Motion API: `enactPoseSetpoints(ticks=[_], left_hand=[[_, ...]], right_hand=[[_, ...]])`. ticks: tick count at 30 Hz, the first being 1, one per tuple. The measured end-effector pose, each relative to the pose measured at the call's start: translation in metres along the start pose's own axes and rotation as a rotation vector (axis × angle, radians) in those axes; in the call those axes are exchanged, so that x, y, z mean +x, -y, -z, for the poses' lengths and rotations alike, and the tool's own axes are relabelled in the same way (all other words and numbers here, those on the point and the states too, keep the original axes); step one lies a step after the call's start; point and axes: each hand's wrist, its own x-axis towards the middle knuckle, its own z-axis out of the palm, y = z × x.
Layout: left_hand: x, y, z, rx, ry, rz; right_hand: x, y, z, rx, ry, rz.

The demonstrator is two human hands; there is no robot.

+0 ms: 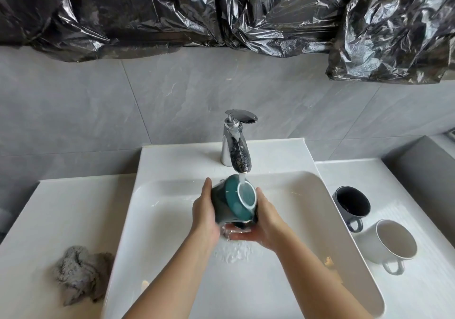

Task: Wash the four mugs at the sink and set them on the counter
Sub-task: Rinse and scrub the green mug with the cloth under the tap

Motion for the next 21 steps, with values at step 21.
enactPoseSetpoints(ticks=[21], left_hand=[[0.005,-0.008,0.021,0.171,0.380,-0.023]], right_hand=[[-0.002,0.010,0.005,-0.059,0.018,0.335]])
